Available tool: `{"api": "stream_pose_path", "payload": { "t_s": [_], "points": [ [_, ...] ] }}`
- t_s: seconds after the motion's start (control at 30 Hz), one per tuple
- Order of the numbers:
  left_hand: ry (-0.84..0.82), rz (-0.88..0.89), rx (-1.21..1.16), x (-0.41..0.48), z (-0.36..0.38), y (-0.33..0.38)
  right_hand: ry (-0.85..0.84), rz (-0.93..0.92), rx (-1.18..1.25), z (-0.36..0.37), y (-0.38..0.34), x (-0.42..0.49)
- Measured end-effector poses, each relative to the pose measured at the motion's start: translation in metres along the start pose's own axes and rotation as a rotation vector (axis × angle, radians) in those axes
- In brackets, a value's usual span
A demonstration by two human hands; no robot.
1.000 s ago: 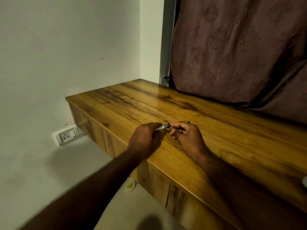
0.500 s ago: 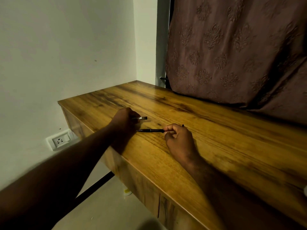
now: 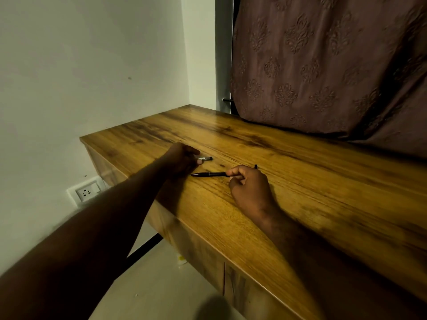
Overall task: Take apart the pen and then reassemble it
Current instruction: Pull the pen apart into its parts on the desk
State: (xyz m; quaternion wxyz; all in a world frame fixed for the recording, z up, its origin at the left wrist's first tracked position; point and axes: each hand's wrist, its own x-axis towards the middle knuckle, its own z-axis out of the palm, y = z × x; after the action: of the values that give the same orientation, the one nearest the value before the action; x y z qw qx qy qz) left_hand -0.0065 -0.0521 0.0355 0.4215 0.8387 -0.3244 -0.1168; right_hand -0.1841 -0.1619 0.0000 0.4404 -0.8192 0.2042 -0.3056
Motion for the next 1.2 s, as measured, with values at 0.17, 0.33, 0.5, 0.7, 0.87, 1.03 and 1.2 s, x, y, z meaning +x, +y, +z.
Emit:
{"api": "stream_pose_path", "payload": {
  "t_s": [0.17,0.33,0.5,0.7,0.87,1.03,1.2],
  "points": [
    [0.397,0.071,-0.124,-0.006,-0.001,-0.026,0.039,0.02,0.091,-0.003,-0.005,-0.002],
    [0.567,0.254,0.083,-0.032,0.006,-0.022,0.084,0.032,0.211,-0.007,-0.007,-0.001],
    [0.311,0.662,0.434,-0.063,0.025,-0.002,0.284,-0.01,0.213,-0.029,0.0,0.007],
    [0.192,0.685,0.589,-0.058,0.053,0.013,0.407,0.153,-0.067,-0.058,0.023,0.023],
    [0.185,0.549,0.583,-0.045,0.054,0.009,0.316,0.224,-0.377,-0.052,0.026,0.026],
    [0.111,0.531,0.542,-0.042,0.054,0.01,0.269,0.18,-0.637,-0.042,0.022,0.023],
    [0.128,0.512,0.537,-0.045,0.055,0.011,0.219,0.109,-0.817,-0.034,0.021,0.023]
  ]
}}
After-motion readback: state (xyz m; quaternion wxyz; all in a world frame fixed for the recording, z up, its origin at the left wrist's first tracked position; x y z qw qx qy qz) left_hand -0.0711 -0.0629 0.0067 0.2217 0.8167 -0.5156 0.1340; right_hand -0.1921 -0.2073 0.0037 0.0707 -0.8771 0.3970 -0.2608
